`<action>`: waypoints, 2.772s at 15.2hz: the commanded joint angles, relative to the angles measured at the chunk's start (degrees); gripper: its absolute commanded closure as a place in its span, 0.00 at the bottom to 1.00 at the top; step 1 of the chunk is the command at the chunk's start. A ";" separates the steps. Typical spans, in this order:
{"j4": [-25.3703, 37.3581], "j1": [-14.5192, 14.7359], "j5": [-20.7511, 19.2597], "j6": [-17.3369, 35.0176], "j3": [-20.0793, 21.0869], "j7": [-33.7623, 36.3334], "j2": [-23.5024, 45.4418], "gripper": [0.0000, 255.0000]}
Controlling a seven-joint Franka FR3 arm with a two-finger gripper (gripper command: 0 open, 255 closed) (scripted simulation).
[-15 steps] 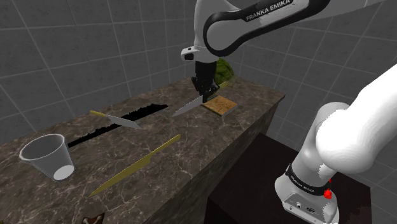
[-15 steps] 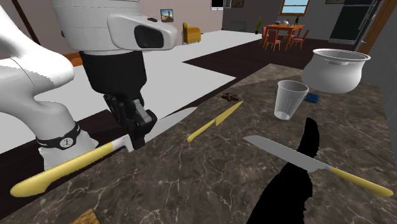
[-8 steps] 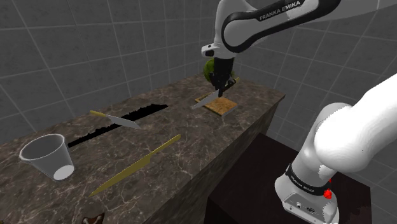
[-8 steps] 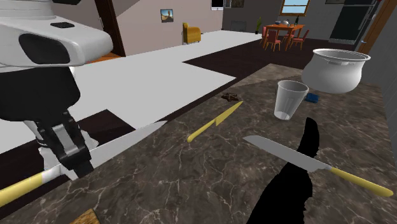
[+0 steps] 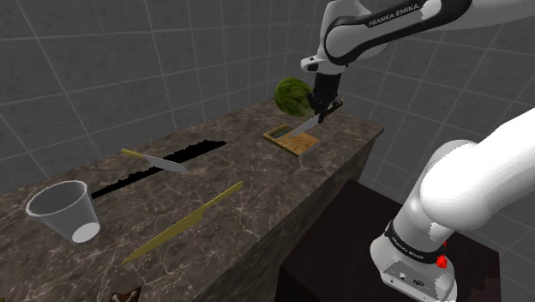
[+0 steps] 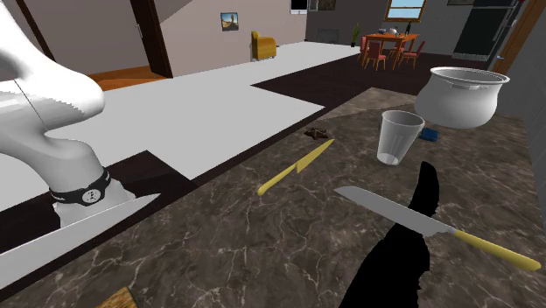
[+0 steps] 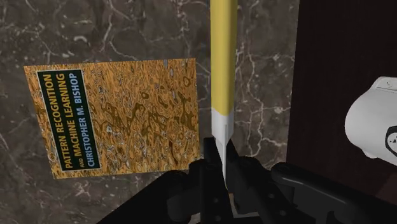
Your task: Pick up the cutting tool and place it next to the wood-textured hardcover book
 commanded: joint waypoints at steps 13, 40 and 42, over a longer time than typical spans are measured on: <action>6.37 -7.02 -4.35 1.26 -15.43 -20.23 5.64 1.00; -2.49 -5.98 -2.00 19.19 -19.21 -22.55 15.26 1.00; -2.48 -5.98 -2.00 19.18 -19.21 -22.55 15.25 0.00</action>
